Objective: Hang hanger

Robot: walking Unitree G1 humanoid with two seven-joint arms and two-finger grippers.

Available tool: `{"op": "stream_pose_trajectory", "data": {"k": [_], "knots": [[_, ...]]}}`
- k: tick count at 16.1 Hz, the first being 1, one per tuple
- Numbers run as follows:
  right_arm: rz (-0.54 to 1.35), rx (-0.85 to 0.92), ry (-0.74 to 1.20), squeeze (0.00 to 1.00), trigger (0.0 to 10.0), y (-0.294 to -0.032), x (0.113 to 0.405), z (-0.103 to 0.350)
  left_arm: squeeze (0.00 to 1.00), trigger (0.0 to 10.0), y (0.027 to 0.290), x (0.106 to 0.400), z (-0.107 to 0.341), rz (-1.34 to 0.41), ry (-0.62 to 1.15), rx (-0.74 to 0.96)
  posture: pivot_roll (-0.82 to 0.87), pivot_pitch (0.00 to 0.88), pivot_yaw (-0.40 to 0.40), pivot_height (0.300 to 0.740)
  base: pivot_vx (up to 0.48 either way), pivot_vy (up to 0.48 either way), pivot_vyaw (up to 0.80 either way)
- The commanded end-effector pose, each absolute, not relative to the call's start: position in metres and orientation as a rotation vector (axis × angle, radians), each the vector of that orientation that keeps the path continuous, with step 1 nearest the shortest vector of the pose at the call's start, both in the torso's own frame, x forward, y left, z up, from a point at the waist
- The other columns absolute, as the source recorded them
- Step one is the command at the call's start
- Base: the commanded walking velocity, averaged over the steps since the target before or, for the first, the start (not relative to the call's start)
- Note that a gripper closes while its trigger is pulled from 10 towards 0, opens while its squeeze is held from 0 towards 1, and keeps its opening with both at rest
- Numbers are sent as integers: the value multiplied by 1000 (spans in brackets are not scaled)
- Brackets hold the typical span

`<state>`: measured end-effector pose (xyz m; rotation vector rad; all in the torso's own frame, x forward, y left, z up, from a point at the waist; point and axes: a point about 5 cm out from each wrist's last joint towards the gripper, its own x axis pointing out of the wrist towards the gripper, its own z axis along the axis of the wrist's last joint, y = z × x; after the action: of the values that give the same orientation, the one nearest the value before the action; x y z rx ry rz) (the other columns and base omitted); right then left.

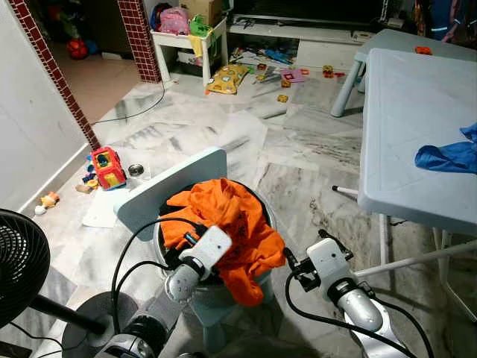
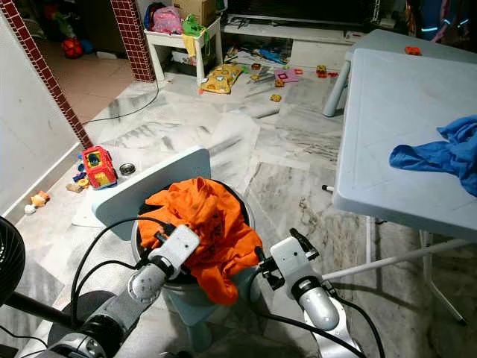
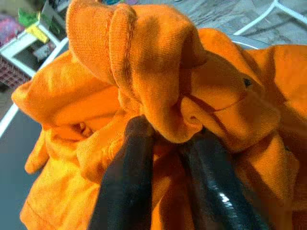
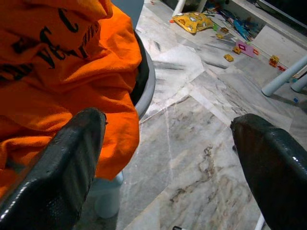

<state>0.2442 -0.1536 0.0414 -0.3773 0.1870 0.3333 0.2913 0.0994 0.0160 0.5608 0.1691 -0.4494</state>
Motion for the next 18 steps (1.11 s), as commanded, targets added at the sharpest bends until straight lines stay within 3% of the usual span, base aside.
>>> {"op": "stream_pose_trajectory", "data": {"k": [1, 2, 3, 4, 11, 18], "knots": [[332, -382, 187, 0, 10000, -151, 246, 42, 0, 3373, 103, 295, 23, -402, 129, 560, -191, 69, 43, 740, 0, 0, 0], [333, -381, 187, 0, 10000, -151, 246, 41, 0, 9020, 106, 295, 25, -370, 121, 530, -189, 68, 44, 740, 0, 0, 0], [333, -380, 187, 0, 10000, -151, 246, 41, 0, 10000, 110, 294, 27, -336, 109, 487, -188, 67, 45, 740, 0, 0, 0], [333, -380, 187, 0, 10000, -150, 246, 41, 1000, 10000, 111, 289, 28, -321, 102, 409, -185, 66, 45, 740, 0, 0, 0], [346, -379, 186, 0, 10000, -148, 250, 40, 1000, 10000, 131, 249, 30, -107, 48, 227, -159, 59, 30, 740, 0, 0, 0], [351, -384, 187, 0, 10000, -150, 249, 40, 1000, 10000, 153, 255, 18, -34, 157, 201, -173, 66, 25, 740, 0, 0, 0]]}}
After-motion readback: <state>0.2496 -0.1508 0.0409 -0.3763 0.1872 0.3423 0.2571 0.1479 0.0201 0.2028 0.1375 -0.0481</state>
